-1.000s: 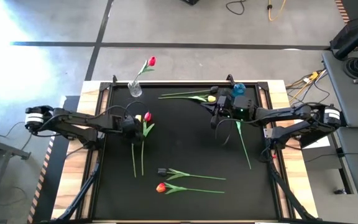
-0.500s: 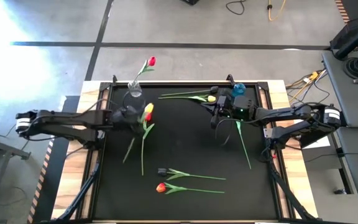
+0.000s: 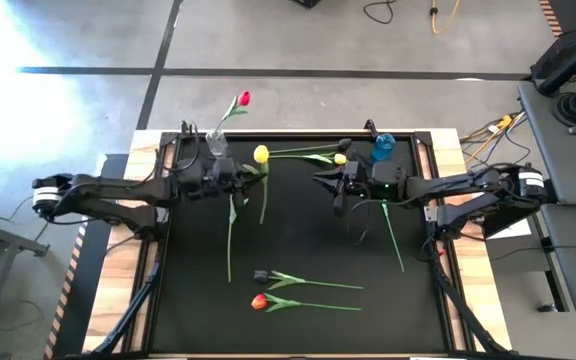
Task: Sort flowers into vase by color
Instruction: Put the bottom yellow tulip into the blue flower vase
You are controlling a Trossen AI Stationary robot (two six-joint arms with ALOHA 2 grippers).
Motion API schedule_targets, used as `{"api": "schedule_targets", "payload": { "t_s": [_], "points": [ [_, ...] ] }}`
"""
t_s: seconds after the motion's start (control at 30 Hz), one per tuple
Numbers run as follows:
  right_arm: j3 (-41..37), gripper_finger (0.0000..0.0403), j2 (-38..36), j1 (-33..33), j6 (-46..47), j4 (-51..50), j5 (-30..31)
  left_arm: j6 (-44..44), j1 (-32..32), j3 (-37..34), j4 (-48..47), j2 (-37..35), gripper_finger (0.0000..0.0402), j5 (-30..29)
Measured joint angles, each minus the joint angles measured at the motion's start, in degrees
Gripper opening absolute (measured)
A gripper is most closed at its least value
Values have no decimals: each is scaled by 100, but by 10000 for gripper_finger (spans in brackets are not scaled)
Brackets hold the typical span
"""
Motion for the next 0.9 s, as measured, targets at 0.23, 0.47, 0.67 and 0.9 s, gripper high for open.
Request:
{"api": "schedule_targets", "payload": {
  "t_s": [0.23, 0.47, 0.67, 0.9],
  "points": [
    [693, 118, 614, 203, 169, -84, 24, 55, 263, 234, 1268, 967, 0, 847],
    [1294, 136, 1079, 222, 336, -330, 30, 275, 262, 758, 1323, 1511, 0, 1244],
    [1640, 121, 1184, 229, 307, -674, 36, 316, 287, 1040, 1316, 1770, 0, 1443],
    [1792, 40, 1171, 245, 39, -864, 199, 98, 386, 1095, 1305, 1848, 5, 1372]
  ]
}}
